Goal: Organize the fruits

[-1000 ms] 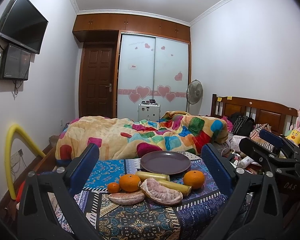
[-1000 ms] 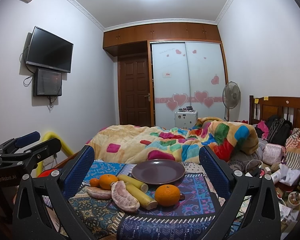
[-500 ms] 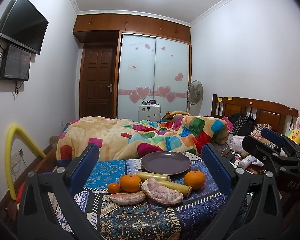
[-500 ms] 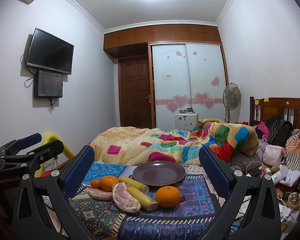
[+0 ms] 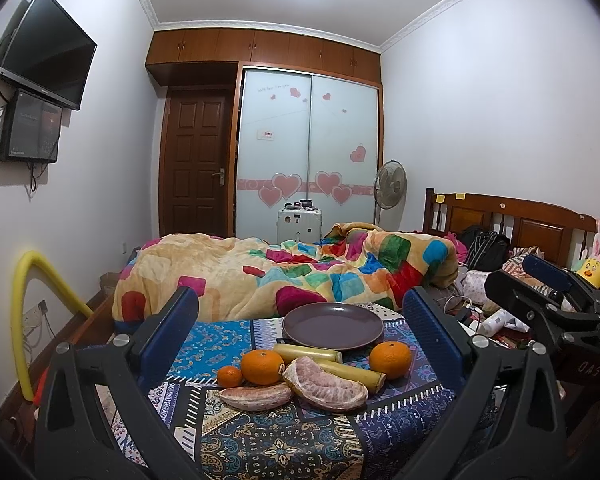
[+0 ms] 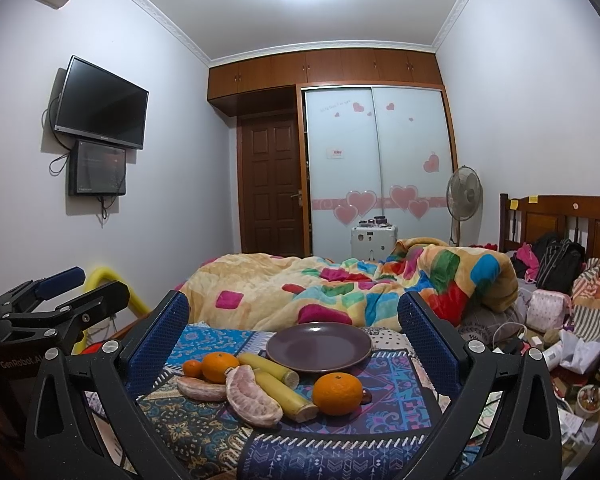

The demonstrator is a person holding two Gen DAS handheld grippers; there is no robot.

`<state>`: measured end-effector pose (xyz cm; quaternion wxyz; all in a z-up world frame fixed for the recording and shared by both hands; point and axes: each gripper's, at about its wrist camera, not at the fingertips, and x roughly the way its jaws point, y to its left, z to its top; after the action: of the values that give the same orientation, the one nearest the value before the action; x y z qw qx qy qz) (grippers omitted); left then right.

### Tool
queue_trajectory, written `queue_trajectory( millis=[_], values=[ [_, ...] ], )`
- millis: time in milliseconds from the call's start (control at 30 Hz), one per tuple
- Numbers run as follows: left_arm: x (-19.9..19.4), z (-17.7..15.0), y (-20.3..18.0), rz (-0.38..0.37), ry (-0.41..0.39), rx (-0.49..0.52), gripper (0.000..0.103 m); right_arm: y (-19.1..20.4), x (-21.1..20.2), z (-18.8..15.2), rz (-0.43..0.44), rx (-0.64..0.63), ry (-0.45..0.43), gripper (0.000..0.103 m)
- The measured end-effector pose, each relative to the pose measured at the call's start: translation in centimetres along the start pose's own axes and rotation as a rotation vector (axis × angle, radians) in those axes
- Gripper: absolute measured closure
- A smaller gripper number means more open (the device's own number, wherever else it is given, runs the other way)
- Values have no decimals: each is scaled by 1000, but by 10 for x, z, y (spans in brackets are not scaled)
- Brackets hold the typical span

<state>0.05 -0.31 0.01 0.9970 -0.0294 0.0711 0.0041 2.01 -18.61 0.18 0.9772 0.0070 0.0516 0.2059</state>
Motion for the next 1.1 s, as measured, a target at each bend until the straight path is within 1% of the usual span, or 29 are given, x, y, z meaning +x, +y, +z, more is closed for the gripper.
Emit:
queue_trajectory(
  millis=[500,767,833,900,1100],
  values=[
    [2,-5,0,0,3,1,0,2,-1,1,-2,-5,6,0],
    [12,-15,5,5,30,2,0,-3,9,-7,-11,-1,43,0],
    [19,-17,7,7,54,5,0,-5,14,-11,-17,-7,62,0],
    [29,-21,12,16,95,5,0,-8,21,-16,-27,-17,95,0],
    [62,-44,32,22,229,-18,0,-24,48,-43,-60,-39,225,0]
  ],
)
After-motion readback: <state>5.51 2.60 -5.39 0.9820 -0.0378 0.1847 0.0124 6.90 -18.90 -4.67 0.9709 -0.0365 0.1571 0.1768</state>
